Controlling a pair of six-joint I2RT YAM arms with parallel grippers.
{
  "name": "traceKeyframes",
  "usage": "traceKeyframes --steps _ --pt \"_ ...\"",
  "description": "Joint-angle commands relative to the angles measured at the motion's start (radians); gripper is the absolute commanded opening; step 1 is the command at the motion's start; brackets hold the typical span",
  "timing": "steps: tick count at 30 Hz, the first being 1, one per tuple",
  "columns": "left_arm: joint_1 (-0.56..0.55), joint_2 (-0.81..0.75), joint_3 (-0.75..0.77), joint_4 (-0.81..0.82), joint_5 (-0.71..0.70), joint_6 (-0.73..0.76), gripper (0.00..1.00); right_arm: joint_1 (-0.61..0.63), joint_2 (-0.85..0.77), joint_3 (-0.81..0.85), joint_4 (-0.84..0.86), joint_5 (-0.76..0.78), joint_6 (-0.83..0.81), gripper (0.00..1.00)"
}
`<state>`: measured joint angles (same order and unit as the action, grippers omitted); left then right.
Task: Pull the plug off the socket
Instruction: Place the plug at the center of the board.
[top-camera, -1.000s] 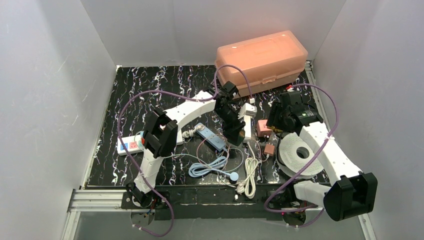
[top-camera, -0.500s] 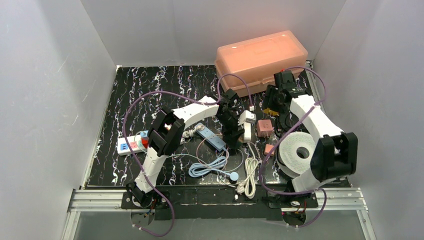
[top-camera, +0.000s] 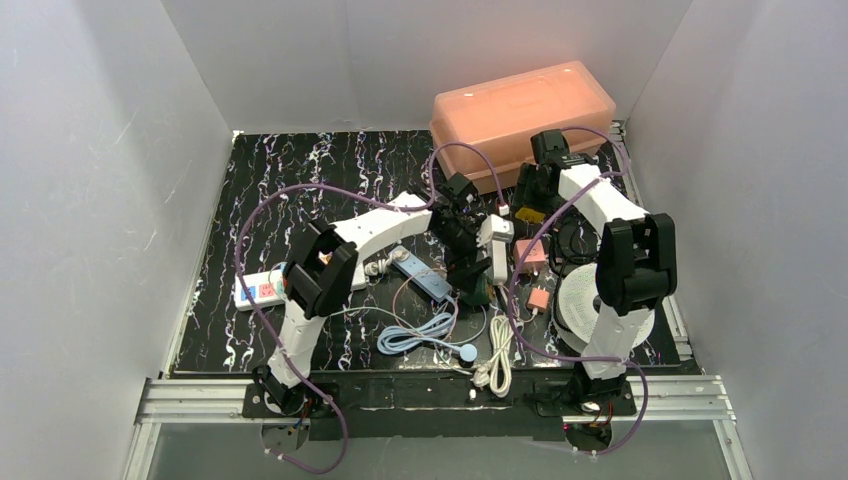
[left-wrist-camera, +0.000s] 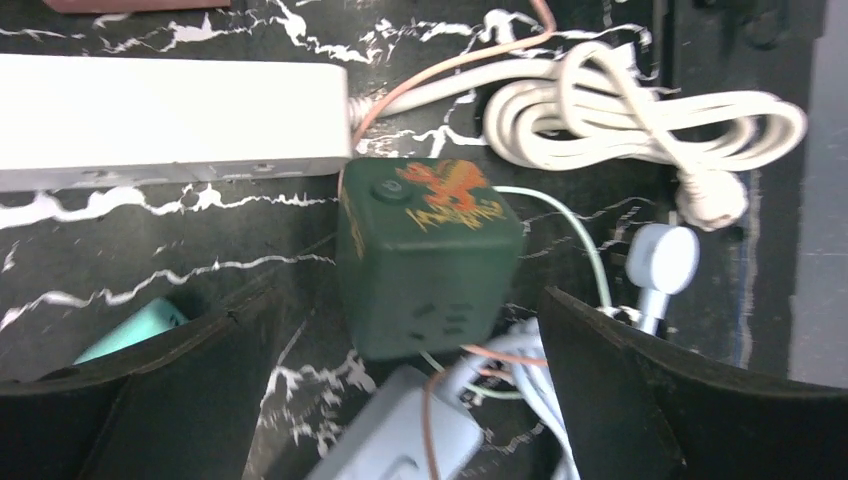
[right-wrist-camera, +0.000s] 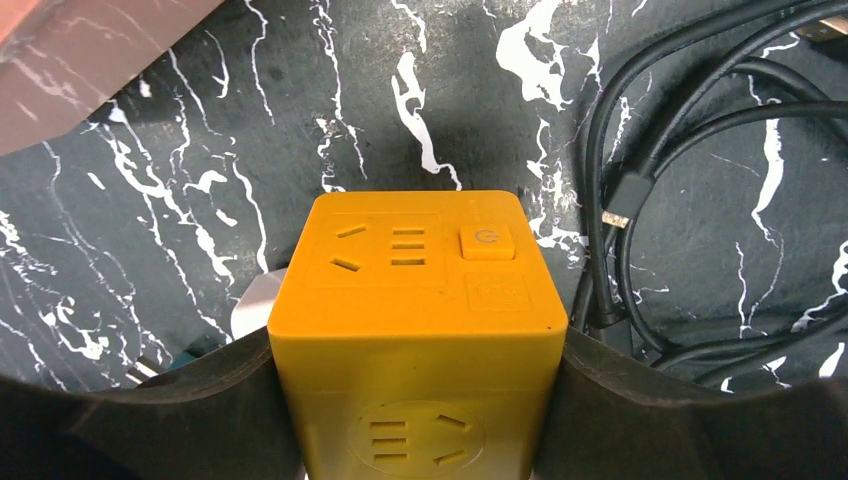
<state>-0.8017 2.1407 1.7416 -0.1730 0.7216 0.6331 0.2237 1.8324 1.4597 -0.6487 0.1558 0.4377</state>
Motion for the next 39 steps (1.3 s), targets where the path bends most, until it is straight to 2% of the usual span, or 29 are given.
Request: traceKeyframes --steps 1,3,9,12,14,21,30,32,36,39 --pt "0.017 -0.194 0.070 -0.187 0.042 -0.053 0.98 -0.004 0.039 0.062 0.002 0.019 -0.011 0.09" --pt "0.031 -0.254 0.099 -0.253 0.041 -0.069 0.98 -0.004 0.062 0.070 -0.006 0.014 -0.008 0.23" --pt "0.103 -0.491 0.091 -0.415 0.035 -0.059 0.98 -0.004 0.089 0.059 -0.006 0.022 -0.005 0.53" --pt "0.154 -0.599 0.042 -0.452 -0.022 -0.066 0.98 -0.004 0.090 0.056 -0.012 0.021 -0.002 0.69" --pt "0.180 -0.672 -0.018 -0.454 -0.094 -0.060 0.98 -0.004 0.079 0.050 -0.016 0.016 0.004 0.76" --pt "0.243 -0.834 -0.186 -0.418 -0.288 -0.072 0.98 0.017 0.018 0.037 -0.023 0.020 0.002 0.83" --pt "0.312 -0.794 -0.325 -0.377 -0.364 -0.107 0.98 0.162 -0.214 0.048 -0.024 0.138 -0.023 0.87" --pt "0.328 -0.755 -0.355 -0.346 -0.367 -0.121 0.98 0.192 -0.283 0.020 0.011 0.089 -0.029 0.87" --pt "0.337 -0.641 -0.356 -0.322 -0.369 -0.127 0.98 0.202 -0.379 -0.058 0.091 -0.106 -0.016 0.88" --pt "0.337 -0.561 -0.340 -0.312 -0.348 -0.143 0.98 0.217 -0.408 -0.077 0.074 -0.149 -0.008 0.88"
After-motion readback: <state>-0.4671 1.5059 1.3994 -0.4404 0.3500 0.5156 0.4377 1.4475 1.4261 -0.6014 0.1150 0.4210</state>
